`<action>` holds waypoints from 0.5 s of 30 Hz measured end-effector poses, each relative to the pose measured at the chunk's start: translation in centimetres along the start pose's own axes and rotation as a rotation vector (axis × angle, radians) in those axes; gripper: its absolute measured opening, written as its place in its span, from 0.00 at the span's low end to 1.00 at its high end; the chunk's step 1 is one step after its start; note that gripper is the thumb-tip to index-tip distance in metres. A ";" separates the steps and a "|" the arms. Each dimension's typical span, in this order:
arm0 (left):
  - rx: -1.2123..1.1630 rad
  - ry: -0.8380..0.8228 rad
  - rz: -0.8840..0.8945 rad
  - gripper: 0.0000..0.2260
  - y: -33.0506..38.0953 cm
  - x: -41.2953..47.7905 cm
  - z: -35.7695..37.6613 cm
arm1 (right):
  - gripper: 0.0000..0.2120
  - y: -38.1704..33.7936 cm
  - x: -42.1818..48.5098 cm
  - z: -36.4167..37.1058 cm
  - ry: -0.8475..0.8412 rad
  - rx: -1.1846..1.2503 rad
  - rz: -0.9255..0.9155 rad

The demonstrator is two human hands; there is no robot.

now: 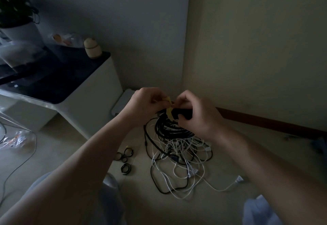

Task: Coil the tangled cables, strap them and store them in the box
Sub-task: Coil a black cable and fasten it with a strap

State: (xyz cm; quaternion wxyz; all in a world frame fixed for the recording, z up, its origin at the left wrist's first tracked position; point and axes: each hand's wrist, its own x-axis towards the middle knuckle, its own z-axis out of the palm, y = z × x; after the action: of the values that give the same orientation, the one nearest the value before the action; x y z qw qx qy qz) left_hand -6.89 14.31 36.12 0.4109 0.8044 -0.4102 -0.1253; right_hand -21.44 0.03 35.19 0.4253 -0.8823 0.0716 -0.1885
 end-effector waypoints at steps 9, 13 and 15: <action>-0.043 -0.043 -0.016 0.04 0.0 0.0 0.0 | 0.21 0.1 0.0 -0.4 -0.043 0.014 0.006; -0.133 -0.069 -0.030 0.07 0.2 0.0 0.3 | 0.20 -0.1 -0.1 -0.3 -0.012 -0.009 -0.020; -0.209 0.002 -0.055 0.12 0.3 -0.1 0.7 | 0.20 -0.1 -0.1 -0.3 0.011 -0.014 -0.022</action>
State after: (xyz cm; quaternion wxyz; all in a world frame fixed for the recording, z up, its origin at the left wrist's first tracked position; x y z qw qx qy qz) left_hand -7.47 13.86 35.94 0.4893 0.7684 -0.3723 -0.1777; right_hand -21.66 -0.10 35.36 0.4165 -0.8850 0.0654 -0.1976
